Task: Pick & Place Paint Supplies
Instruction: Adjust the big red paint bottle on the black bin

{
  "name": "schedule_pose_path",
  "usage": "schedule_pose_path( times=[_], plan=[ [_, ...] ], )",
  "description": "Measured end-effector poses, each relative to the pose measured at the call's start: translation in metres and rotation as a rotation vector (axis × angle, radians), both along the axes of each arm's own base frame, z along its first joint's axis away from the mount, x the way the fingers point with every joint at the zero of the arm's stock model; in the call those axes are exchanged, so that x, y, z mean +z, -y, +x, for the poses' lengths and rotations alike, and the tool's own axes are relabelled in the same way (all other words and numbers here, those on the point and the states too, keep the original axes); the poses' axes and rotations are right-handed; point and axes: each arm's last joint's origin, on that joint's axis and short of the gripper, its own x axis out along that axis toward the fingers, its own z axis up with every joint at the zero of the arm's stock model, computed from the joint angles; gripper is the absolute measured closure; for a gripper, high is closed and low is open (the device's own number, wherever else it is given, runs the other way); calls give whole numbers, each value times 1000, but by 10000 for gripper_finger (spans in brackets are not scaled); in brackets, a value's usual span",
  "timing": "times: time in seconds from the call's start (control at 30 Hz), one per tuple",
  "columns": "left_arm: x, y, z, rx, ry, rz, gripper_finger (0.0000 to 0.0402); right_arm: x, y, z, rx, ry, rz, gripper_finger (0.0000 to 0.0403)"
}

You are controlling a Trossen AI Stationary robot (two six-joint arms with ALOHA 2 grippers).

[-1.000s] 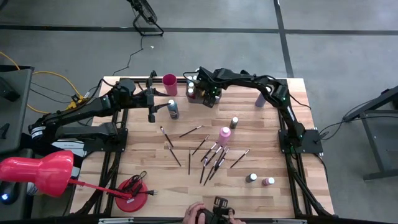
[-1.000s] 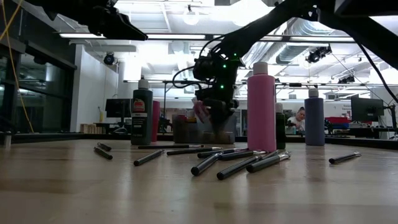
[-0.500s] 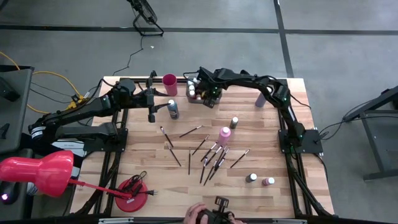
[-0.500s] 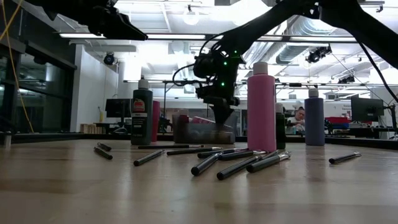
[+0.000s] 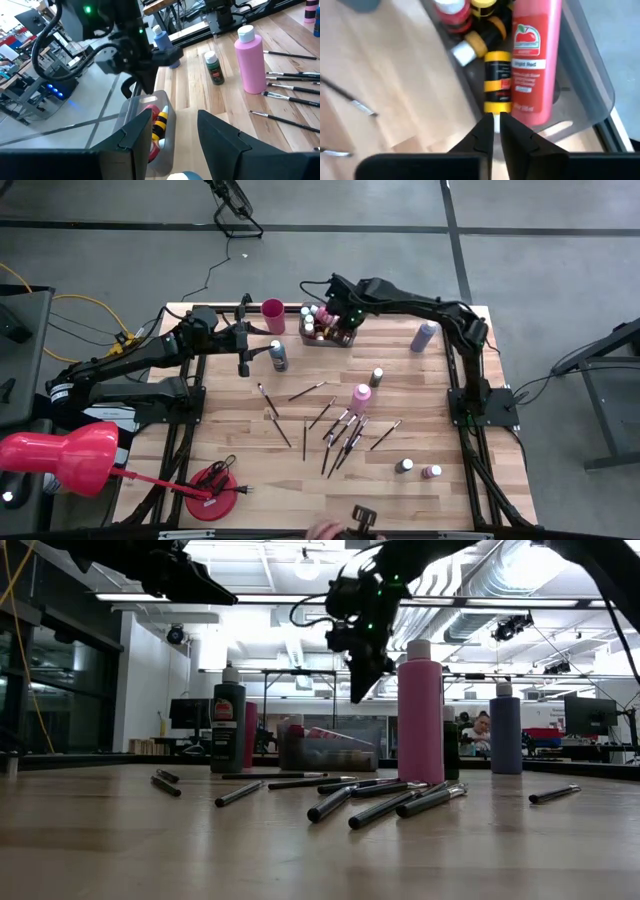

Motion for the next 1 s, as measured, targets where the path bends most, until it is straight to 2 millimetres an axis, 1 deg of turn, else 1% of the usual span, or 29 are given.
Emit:
schedule_pose_path(
  times=[0.13, 0.23, 0.33, 0.47, 0.53, 0.6, 0.73, 0.87, 1.0],
  plan=[
    [0, 0, 0, 0, 0, 0, 249, 6, -2, -1, 2, 36, 27, 329],
    [0, 0, 0, 0, 0, 0, 249, 3, 6, 1, -5, 67, 16, 287],
    [0, 0, 0, 0, 0, 0, 249, -2, 14, 5, 31, 88, -29, 246],
    [0, 0, 0, 0, 0, 0, 249, 1, 25, 14, 148, 167, -157, 196],
    [0, 0, 0, 0, 0, 0, 249, -8, 33, 19, 179, 176, -180, 175],
    [0, 0, 0, 0, 0, 0, 249, -21, 39, 22, 186, 157, -185, 157],
    [0, 0, 0, 0, 0, 0, 249, -40, 45, 27, 179, 113, -194, 132],
    [0, 0, 0, 1, 0, 0, 249, -61, 49, 32, 156, 57, -224, 125],
    [0, 0, 0, 0, 0, 0, 249, -69, 53, 36, 150, 62, -237, 128]
  ],
)
